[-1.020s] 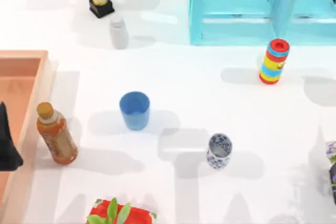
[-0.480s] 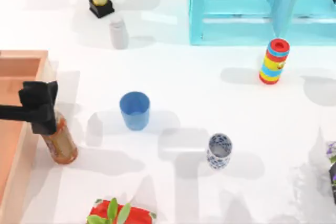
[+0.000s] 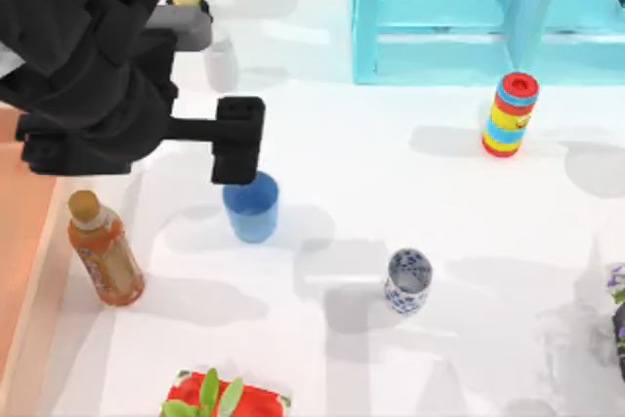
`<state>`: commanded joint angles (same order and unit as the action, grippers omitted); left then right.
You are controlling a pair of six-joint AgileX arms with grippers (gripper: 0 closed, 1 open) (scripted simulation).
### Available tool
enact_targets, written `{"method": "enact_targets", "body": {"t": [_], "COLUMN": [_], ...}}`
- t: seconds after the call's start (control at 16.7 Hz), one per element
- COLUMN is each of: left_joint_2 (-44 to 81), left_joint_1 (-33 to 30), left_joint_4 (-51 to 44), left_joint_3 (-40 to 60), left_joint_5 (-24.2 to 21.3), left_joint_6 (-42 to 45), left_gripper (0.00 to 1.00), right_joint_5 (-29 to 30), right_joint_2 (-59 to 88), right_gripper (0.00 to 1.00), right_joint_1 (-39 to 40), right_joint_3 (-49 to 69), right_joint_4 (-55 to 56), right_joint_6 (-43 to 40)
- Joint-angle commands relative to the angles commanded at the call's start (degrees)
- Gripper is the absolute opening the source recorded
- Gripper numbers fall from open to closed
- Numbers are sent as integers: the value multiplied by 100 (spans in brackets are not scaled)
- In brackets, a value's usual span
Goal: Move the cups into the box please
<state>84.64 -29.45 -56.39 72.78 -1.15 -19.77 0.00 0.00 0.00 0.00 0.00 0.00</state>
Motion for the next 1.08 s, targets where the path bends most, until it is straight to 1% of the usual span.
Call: {"method": "enact_targets", "body": {"t": [0.3, 0.6, 0.78, 1.08], "left_joint_2": [2331, 3778, 4187, 4266], "left_joint_1": [-421, -492, -465, -457], "left_joint_4": [-1539, -2337, -2500, -2528], "left_joint_3": [2187, 3904, 4494, 4618], "left_joint_5": [83, 107, 100, 98], "left_joint_6": [-608, -1076, -1224, -1256], "left_gripper": [100, 100, 100, 100], "right_joint_5": [0, 0, 0, 0], "right_joint_2": [0, 0, 0, 0], "right_gripper": [100, 100, 100, 100], "right_joint_1": [0, 0, 0, 0], "right_joint_3": [0, 0, 0, 0], "right_joint_4": [0, 0, 0, 0], "right_joint_6": [0, 0, 0, 0]}}
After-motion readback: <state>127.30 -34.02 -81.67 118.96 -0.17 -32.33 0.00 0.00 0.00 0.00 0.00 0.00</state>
